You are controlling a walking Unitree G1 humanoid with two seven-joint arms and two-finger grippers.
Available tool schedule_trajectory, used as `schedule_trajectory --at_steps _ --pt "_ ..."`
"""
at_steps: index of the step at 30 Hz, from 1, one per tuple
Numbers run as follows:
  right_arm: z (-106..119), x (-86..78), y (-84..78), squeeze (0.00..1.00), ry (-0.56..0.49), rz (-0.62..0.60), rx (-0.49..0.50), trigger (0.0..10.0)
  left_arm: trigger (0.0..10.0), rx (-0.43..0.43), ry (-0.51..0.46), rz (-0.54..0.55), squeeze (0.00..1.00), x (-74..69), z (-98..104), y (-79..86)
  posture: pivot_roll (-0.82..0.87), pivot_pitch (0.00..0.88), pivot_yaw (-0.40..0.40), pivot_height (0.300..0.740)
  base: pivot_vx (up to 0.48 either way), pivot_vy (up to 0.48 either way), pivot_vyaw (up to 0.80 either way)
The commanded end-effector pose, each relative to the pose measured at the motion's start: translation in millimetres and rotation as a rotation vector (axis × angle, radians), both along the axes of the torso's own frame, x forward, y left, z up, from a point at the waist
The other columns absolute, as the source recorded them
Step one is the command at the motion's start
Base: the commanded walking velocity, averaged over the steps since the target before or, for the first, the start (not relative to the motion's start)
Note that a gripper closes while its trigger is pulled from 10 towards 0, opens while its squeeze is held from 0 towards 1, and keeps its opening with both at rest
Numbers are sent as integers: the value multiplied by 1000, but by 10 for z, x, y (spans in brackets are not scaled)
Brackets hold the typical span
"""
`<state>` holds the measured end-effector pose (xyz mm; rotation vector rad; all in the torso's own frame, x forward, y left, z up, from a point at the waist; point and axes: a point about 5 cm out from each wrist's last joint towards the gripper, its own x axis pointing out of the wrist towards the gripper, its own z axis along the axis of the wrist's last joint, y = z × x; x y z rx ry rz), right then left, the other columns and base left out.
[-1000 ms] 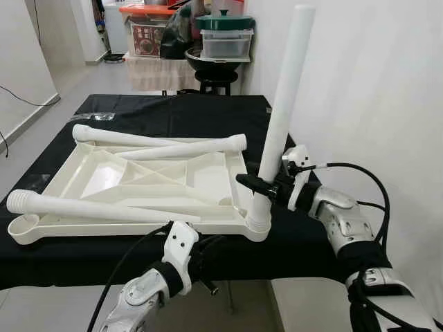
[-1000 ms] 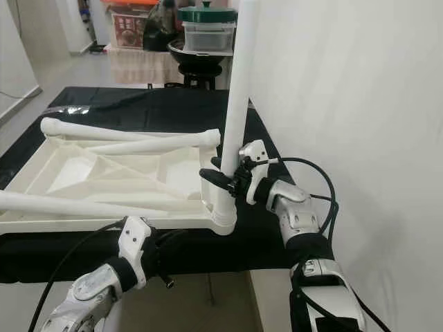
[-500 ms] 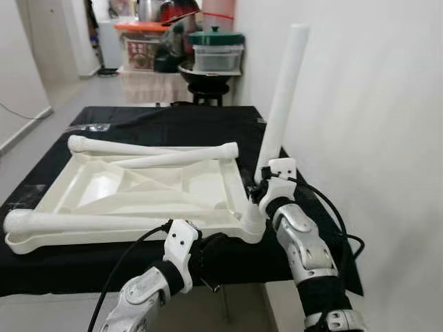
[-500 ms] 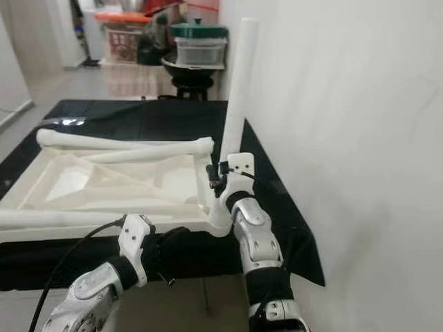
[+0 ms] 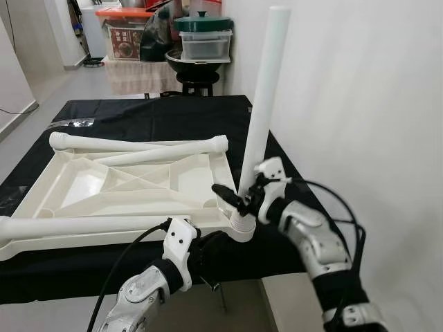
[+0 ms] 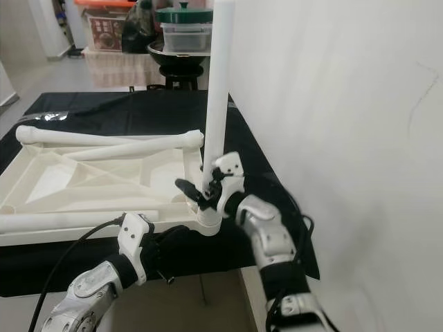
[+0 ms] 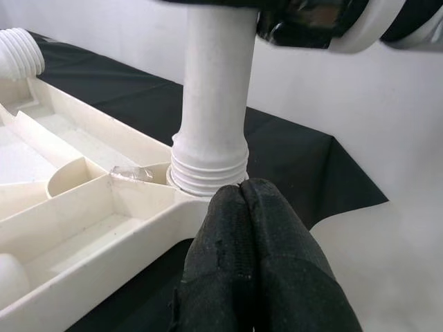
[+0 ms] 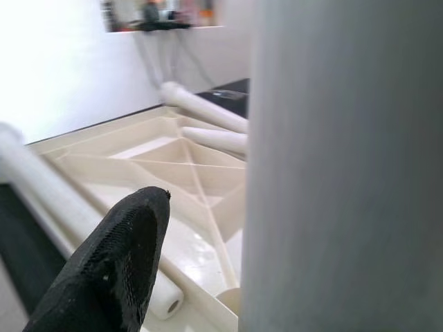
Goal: Building children table
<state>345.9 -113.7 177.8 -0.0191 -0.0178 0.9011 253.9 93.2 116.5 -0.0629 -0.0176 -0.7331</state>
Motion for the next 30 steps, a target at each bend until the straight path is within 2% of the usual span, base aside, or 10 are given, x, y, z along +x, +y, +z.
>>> schedule_trajectory --at_steps 1,4,5,6,7,23,25,26,29,30 --pt "-38 29 -5 0 5 106 -36 10000 10000 4 7 -7 0 15 -29 -23 -23 0 -60 740 0 0 0" --pt "-47 79 -40 0 23 126 -50 10000 10000 6 7 -8 0 18 -33 -27 -20 0 -61 740 0 0 0" --pt "-57 117 -63 0 41 144 -59 3255 10000 8 6 -9 0 21 -37 -32 -20 0 -61 740 0 0 0" --pt "-57 117 -63 0 41 144 -59 3255 10000 8 6 -9 0 21 -37 -32 -20 0 -61 740 0 0 0" --pt "-63 138 -72 0 54 153 -60 0 10000 9 6 -9 0 22 -41 -35 -20 0 -61 740 0 0 0" --pt "-349 164 -364 0 130 -1 -184 0 10000 4 5 -10 0 6 -57 -61 -20 0 -78 740 0 0 0" --pt "-491 205 -456 0 153 -357 -186 0 10000 1 8 -10 0 -8 -59 -48 -29 0 -77 740 0 0 0" --pt "-576 140 -448 0 205 -622 -31 0 10000 -4 10 -9 0 -15 -54 -39 -40 0 -75 740 0 0 0" --pt "-695 -9 -502 0 311 -894 144 0 10000 -9 12 -8 0 -20 -48 -31 -40 0 -75 740 0 0 0" --pt "-664 -101 -247 0 207 -745 46 0 10000 -14 16 -7 0 -15 -44 -14 -80 0 -41 740 0 0 0"
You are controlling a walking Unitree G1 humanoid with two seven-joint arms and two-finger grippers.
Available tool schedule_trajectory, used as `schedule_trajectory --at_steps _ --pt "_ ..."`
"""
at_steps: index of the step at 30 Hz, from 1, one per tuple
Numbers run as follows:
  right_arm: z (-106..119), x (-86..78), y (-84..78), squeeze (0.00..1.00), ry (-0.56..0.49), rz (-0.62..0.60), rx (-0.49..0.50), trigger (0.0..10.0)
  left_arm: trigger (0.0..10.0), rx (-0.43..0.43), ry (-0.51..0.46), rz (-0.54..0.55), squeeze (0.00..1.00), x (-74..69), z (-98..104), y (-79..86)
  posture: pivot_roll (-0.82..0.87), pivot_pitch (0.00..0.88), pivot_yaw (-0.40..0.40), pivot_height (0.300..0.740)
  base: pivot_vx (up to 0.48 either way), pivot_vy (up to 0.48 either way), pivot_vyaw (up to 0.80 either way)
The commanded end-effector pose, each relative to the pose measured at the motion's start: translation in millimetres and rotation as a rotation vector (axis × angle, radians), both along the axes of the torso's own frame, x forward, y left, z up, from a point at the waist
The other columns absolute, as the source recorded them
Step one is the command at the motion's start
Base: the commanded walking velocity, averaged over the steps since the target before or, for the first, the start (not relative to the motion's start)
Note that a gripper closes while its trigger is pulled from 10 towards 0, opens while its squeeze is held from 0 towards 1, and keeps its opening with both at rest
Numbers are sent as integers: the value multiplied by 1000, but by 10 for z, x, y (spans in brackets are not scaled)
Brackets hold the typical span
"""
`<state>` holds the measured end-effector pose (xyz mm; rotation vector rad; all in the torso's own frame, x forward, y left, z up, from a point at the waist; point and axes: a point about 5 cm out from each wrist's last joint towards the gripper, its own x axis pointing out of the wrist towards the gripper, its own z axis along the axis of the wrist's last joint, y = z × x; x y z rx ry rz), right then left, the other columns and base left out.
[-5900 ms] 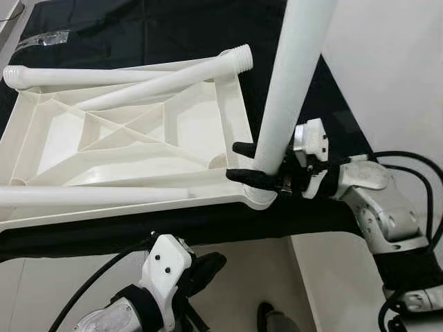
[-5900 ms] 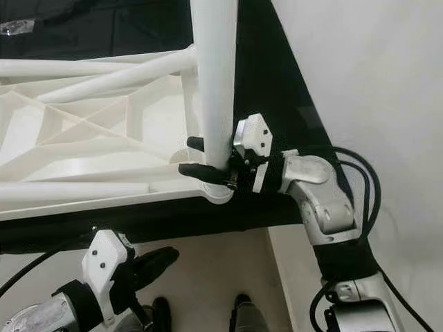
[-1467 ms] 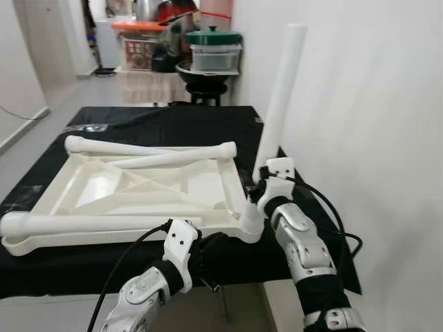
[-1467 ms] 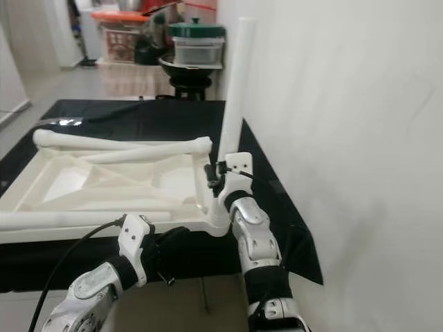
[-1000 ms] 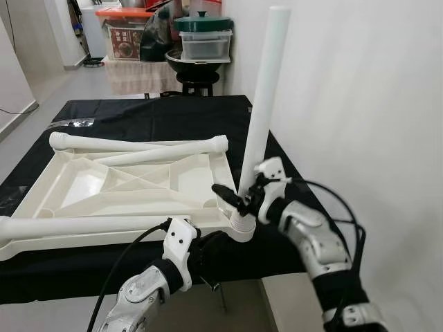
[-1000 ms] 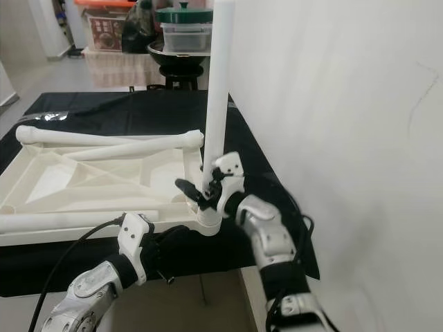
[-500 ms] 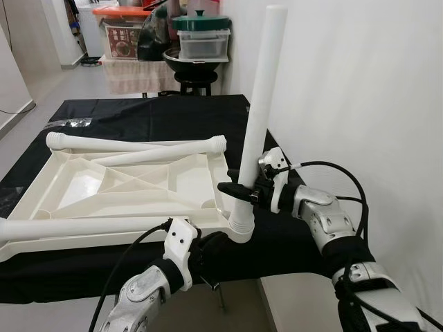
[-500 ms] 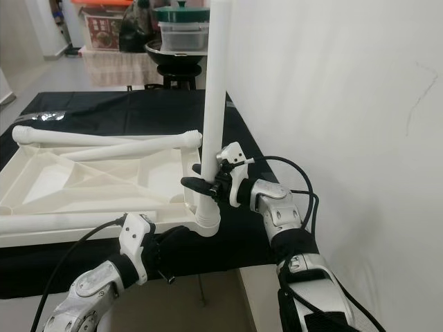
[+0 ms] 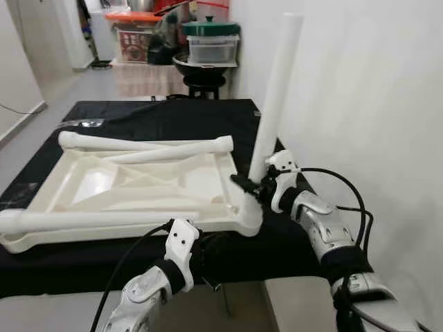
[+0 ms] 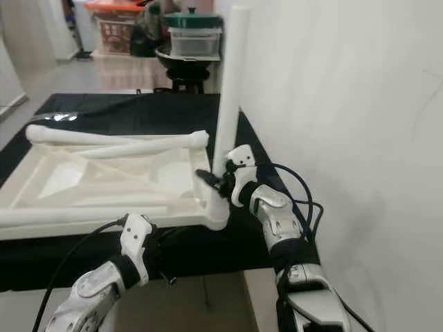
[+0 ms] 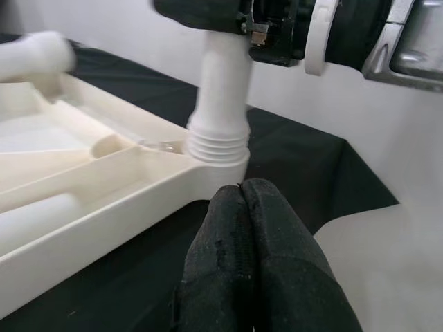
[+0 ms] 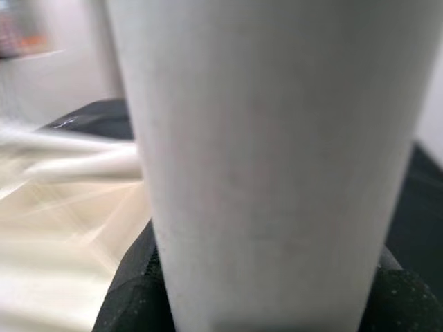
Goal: Building children table
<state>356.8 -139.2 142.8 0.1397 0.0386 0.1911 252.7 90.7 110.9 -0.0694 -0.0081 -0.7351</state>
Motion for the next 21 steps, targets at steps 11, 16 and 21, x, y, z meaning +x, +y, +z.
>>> schedule_trajectory --at_steps 11,16,21 --pt "-320 -292 363 0 78 244 -125 10000 10000 -29 16 -5 0 20 28 33 -60 0 -45 740 0 0 0" --pt "-55 -270 456 1000 -27 432 -51 10000 10000 -31 16 -2 0 28 29 28 -57 0 -48 740 0 0 0" --pt "186 -173 370 859 -96 554 -97 10000 10000 -30 16 0 0 45 27 22 -59 0 -45 740 0 0 0"
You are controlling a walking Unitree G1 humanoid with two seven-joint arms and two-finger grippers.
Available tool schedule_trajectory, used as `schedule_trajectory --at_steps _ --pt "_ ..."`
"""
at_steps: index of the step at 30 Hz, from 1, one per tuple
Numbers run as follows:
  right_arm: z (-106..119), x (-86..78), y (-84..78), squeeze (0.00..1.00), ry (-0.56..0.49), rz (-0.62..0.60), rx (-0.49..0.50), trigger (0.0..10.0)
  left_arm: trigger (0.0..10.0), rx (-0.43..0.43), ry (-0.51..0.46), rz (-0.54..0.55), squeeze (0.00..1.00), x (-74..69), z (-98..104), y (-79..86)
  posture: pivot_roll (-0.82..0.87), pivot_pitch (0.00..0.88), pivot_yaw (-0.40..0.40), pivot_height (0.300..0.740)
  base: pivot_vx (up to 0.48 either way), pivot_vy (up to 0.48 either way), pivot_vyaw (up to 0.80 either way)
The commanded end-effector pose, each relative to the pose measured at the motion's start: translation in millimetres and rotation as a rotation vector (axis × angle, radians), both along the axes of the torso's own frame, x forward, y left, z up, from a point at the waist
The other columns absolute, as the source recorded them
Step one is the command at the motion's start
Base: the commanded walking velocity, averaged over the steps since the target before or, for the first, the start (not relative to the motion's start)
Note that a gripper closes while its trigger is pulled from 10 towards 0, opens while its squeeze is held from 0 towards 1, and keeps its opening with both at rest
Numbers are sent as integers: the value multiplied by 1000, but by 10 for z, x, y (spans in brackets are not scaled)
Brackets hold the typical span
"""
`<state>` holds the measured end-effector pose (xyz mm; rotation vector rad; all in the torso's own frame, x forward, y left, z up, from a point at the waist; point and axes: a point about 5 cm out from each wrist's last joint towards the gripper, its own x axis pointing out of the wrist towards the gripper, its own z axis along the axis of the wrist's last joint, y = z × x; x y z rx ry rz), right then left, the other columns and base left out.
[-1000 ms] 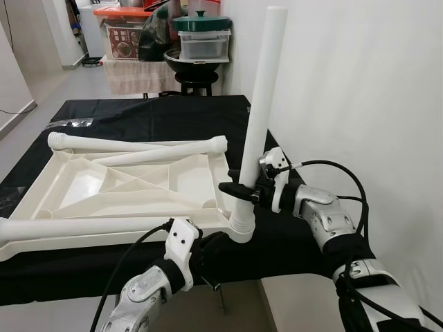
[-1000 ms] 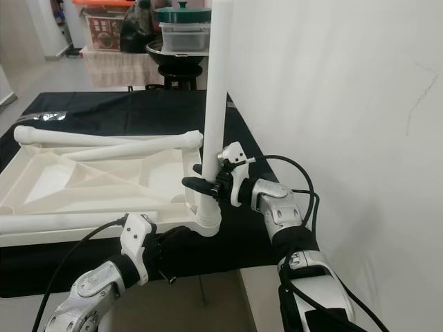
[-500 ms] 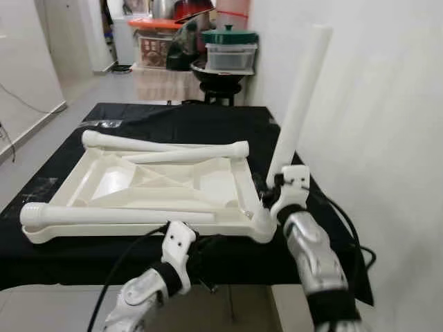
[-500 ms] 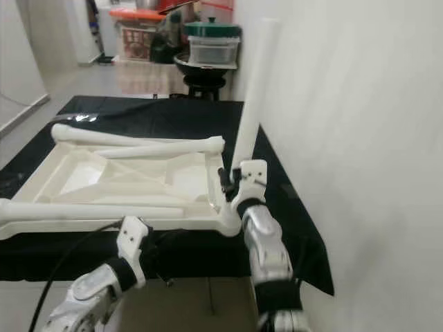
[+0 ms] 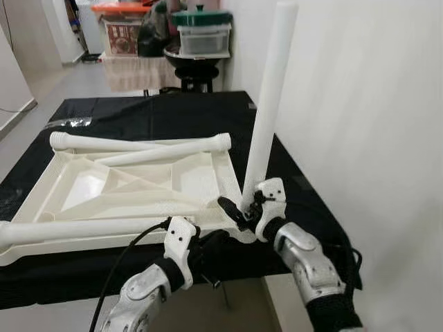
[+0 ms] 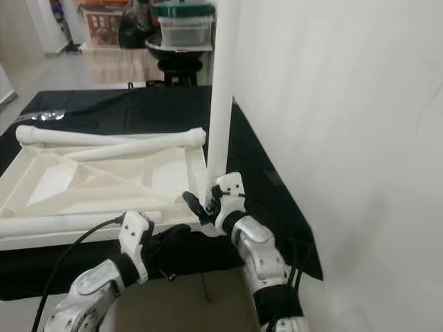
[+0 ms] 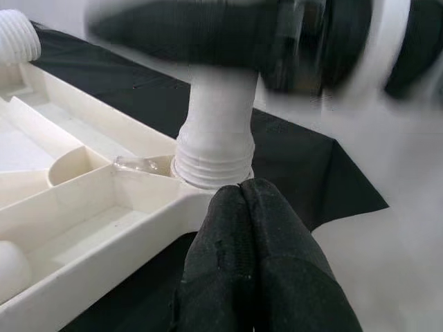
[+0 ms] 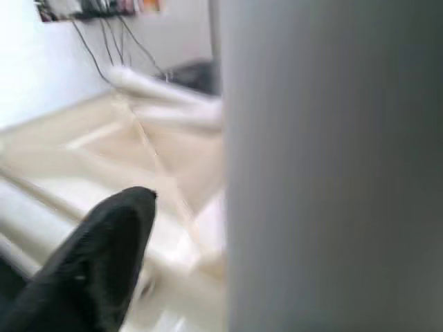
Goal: Building children table
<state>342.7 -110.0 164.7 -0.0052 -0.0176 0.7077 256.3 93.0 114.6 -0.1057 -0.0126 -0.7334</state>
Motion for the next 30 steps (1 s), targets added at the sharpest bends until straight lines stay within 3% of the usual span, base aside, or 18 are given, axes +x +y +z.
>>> schedule_trajectory --at_steps 1,7,10,11,12,14,15,23,30 --pt "25 41 13 0 -25 86 -48 10000 10000 4 9 -3 0 14 -11 -4 -58 0 -46 740 0 0 0" --pt "135 151 -42 0 -39 233 -103 10000 10000 4 11 -5 0 27 -14 -9 -55 0 -50 740 0 0 0" --pt "150 154 -50 0 -8 399 -133 10000 10000 6 10 -1 0 33 -19 -17 -45 0 -56 740 0 0 0" --pt "150 154 -50 0 -8 399 -133 10000 10000 6 10 -1 0 33 -19 -17 -45 0 -56 740 0 0 0" --pt "150 164 -57 0 11 435 -130 6902 10000 7 9 1 0 33 -19 -19 -45 0 -56 740 0 0 0" --pt "150 164 -57 0 11 435 -130 6902 10000 7 9 1 0 33 -19 -19 -45 0 -56 740 0 0 0" --pt "155 188 -69 0 24 446 -123 0 10000 8 9 2 0 34 -20 -20 -42 0 -60 740 0 0 0" --pt "163 253 -127 0 26 398 -120 0 10000 12 8 4 0 36 -23 -24 -48 0 -55 740 0 0 0" --pt "102 256 -319 0 8 246 -153 0 10000 11 11 0 0 44 -22 -33 -50 0 -56 740 0 0 0"
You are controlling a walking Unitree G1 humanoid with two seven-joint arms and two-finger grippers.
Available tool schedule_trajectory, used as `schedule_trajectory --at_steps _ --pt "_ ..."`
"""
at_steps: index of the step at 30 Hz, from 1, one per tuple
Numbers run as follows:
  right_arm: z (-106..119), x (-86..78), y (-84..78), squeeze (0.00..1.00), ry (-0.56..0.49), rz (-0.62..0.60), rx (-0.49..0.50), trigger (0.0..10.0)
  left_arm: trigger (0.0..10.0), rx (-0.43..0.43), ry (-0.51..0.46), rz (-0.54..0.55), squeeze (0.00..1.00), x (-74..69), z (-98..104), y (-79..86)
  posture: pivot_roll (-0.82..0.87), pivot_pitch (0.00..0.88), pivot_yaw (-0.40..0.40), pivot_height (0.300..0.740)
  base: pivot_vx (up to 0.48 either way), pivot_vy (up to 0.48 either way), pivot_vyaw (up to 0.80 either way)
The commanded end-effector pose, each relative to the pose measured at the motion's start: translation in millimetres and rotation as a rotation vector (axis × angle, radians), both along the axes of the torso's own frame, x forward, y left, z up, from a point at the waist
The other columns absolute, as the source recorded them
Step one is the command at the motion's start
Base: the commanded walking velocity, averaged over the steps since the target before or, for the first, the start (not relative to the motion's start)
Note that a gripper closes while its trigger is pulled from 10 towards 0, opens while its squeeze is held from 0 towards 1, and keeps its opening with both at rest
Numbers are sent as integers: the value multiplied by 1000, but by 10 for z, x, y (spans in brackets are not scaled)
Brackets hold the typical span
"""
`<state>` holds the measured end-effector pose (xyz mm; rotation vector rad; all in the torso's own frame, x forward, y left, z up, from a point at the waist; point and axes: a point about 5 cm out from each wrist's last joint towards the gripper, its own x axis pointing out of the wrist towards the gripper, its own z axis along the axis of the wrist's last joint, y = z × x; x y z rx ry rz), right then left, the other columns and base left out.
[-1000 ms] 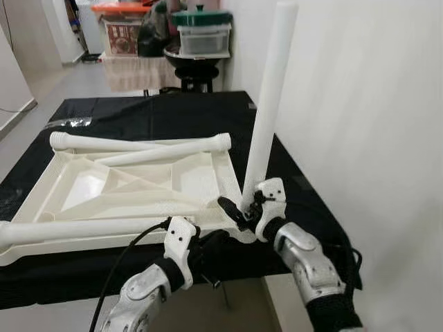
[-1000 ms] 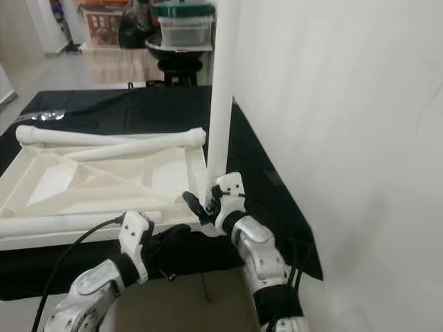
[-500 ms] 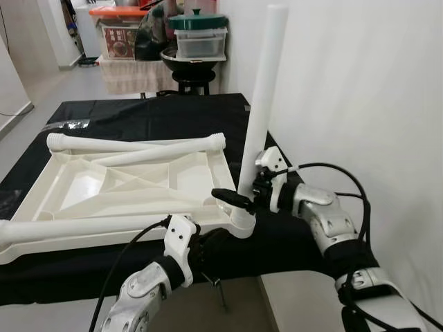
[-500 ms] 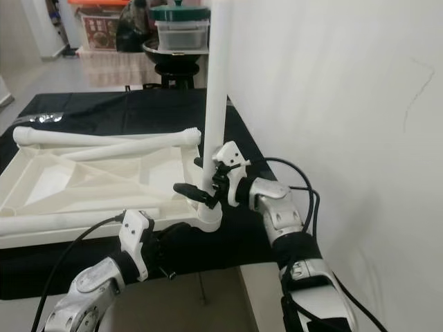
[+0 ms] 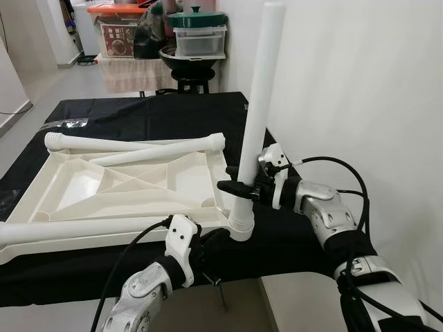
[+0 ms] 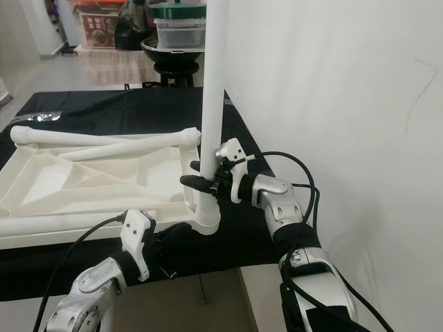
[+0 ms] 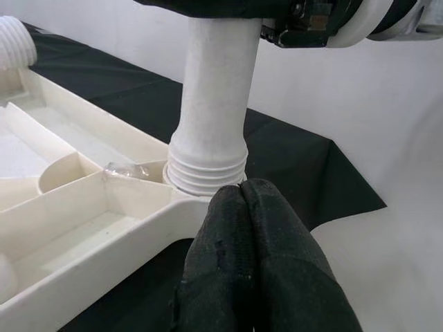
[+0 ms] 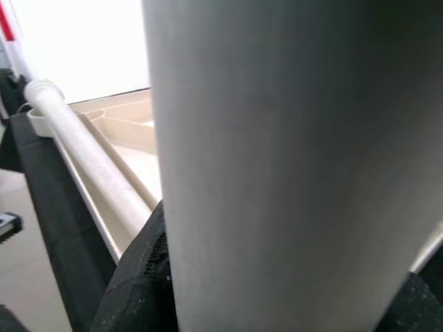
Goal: Building children table
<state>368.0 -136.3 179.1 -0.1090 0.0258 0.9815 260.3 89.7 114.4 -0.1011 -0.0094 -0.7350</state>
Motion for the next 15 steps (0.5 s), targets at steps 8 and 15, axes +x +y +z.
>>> schedule_trajectory --at_steps 8,15 --pt "-679 -436 257 0 64 -675 -29 0 10000 6 12 20 0 12 -19 45 -74 0 -44 740 0 0 0" --pt "-652 -359 353 0 57 -631 -18 0 10000 6 20 18 0 31 -34 59 -69 0 -39 740 0 0 0"
